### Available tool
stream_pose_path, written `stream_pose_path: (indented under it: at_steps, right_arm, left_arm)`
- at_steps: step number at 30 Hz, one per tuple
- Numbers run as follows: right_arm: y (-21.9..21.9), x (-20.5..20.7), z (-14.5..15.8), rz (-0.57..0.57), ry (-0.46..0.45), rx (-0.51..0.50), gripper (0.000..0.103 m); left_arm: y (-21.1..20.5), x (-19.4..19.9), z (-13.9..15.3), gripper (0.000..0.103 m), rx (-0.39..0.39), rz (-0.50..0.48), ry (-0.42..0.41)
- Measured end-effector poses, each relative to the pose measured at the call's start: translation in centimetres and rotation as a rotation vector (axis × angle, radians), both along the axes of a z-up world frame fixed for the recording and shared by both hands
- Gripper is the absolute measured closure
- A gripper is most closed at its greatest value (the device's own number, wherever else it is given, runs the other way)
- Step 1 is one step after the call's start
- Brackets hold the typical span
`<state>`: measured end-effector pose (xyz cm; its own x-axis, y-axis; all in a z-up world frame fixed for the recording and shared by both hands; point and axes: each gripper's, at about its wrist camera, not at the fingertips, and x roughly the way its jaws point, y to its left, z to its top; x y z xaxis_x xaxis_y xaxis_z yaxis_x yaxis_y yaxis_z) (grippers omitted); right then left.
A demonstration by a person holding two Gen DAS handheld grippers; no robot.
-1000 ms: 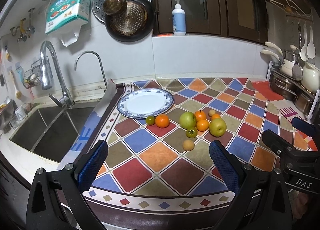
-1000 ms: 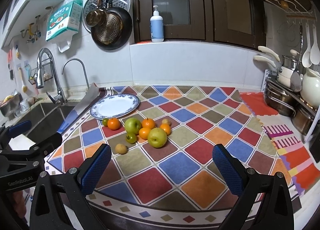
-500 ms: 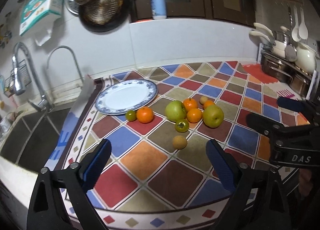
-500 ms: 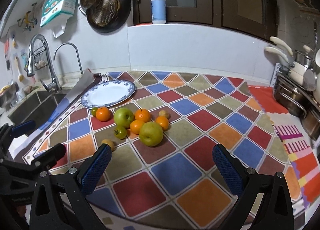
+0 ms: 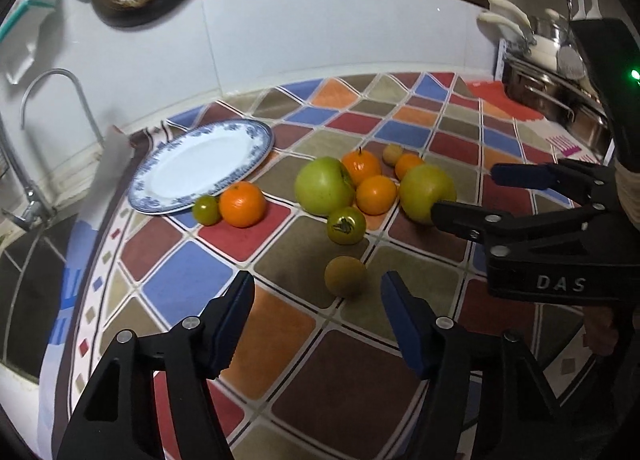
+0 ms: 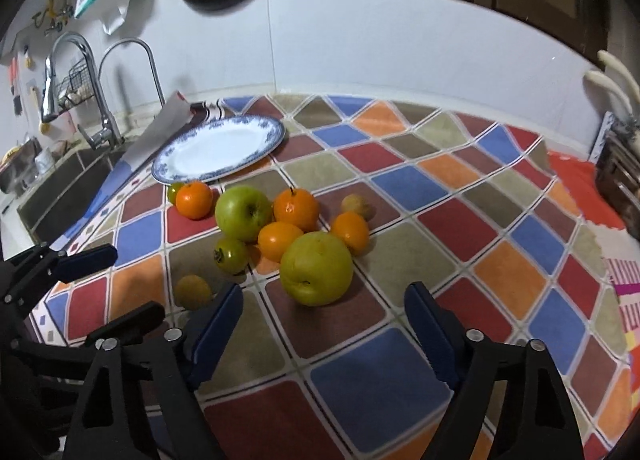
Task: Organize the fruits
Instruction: 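Reach the left tool to the small brown fruit while the right tool reaches the yellow pear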
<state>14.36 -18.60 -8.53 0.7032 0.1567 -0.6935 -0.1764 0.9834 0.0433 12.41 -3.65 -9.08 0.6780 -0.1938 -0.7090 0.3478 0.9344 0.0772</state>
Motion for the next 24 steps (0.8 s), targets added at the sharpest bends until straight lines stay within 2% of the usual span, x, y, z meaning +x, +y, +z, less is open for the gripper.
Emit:
stream_pose_path:
  at_steps: [7,14,21,24]
  right_arm:
    - [0.5,2.3,-1.5,0.0,0.054,0.011,0.029]
    - [0.7,3.5,-2.2,-0.022,0.084,0.013,0.041]
    - [0.9,4.0,-2.5,-0.033,0.107,0.029,0.052]
    - [0.9,3.9,-2.5,-0.043,0.106,0.03,0.053]
  left_arm:
    - [-0.6,1.9,-1.4,0.045,-0.026,-0.051,0.059]
    - [-0.6,3.5,-2.6,0.066,-0.074,-0.084,0.165]
    - [-0.7,3.9,-2.6,0.075,-0.096,-0.113,0.179]
    - [-0.6,4.1,-2.5,0.075,-0.105,-0.12,0.184]
